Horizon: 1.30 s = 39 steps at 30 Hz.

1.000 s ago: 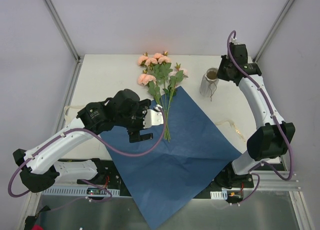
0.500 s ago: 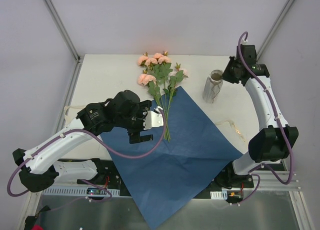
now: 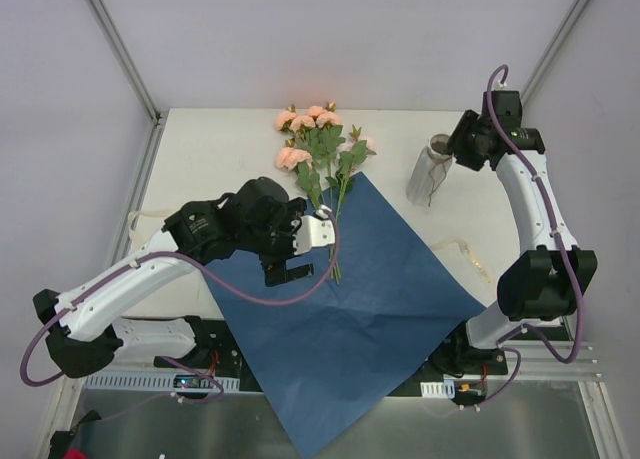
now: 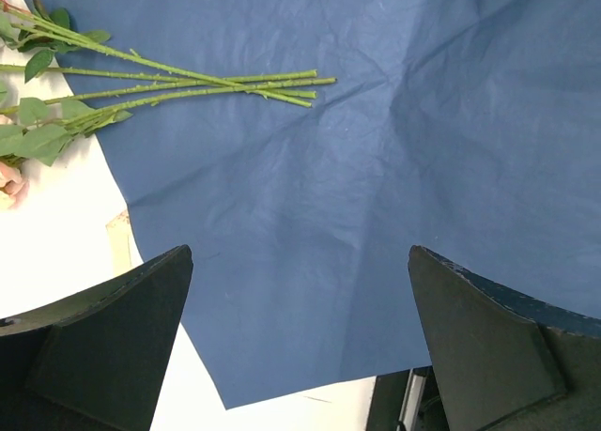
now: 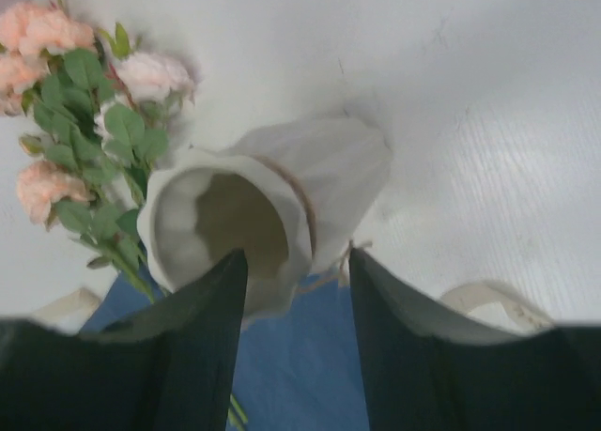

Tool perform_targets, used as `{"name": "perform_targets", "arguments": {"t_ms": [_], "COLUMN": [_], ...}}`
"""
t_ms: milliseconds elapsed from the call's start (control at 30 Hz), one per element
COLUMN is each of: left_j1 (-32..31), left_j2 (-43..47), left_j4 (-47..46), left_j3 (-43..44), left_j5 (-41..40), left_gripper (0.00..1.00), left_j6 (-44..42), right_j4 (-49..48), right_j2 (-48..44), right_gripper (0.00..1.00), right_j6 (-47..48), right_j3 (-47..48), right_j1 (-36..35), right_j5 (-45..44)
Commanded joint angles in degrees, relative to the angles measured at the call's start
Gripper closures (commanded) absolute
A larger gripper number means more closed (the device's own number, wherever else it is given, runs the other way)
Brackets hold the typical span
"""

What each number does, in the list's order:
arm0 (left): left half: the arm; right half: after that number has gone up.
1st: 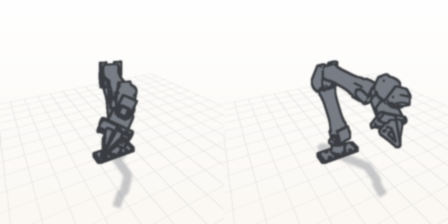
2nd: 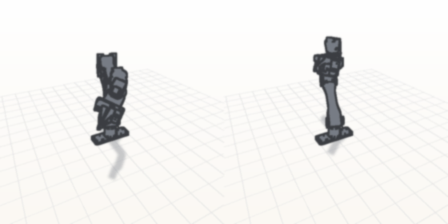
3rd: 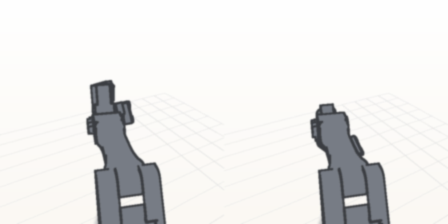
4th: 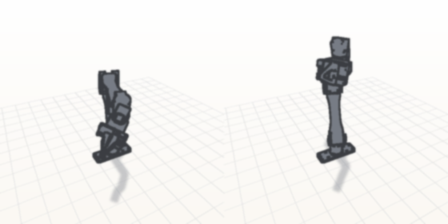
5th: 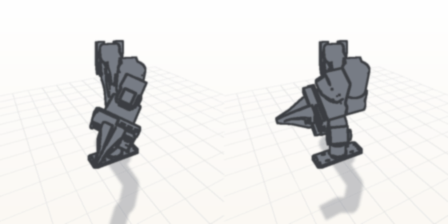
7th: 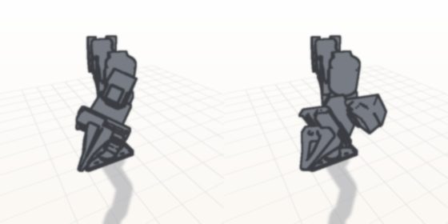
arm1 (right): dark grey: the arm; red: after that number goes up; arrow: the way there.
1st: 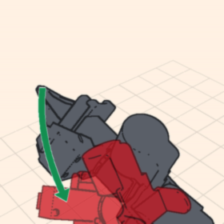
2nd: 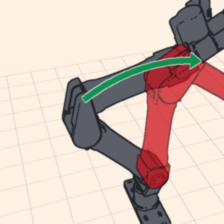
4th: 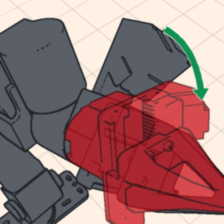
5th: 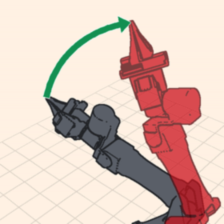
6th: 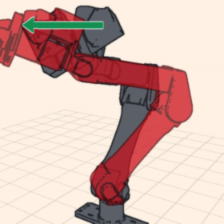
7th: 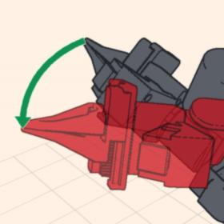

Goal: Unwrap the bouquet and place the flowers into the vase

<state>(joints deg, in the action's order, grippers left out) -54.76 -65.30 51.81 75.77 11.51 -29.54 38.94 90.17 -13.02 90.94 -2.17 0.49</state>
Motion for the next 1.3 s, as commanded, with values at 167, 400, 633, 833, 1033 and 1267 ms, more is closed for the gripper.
{"name": "perform_targets", "arguments": {"t_ms": [167, 400, 633, 833, 1033, 1267], "left_j1": [3.08, 3.26, 5.89, 19.11, 35.31, 37.18], "left_j2": [-0.97, -3.25, -7.73, -14.77, -17.85, -9.78], "left_j4": [-0.04, 0.13, 6.0, 14.19, 12.62, 1.99], "left_j3": [7.55, 15.44, 23.62, 31.37, 26.91, 6.16], "left_j5": [1.41, 0.63, -5.43, -1.86, 2.55, -1.23], "left_gripper": [0.01, 0.01, 0.01, 0.01, 0.01, 0.01], "left_j6": [9.14, 12.57, 16.01, 17.58, 18.47, 16.18], "right_j4": [5.18, 9.83, 14.49, 12.14, 1.24, -8.5], "right_j2": [-3.68, -10.09, -15.63, -22.22, -21.63, -5.99], "right_gripper": [0.29, 0.22, 0.2, 0.29, 0.36, 0.39], "right_j6": [0.89, 3.7, 7.04, 8.09, 7.48, 8.53], "right_j3": [2.75, 9.34, 15.67, 7.79, -9.62, -14.21], "right_j1": [0.33, 0.24, -2.13, -18.16, -35.43, -40.45], "right_j5": [-2.6, -5.24, -7.34, -12.78, -11.4, -12.97]}}
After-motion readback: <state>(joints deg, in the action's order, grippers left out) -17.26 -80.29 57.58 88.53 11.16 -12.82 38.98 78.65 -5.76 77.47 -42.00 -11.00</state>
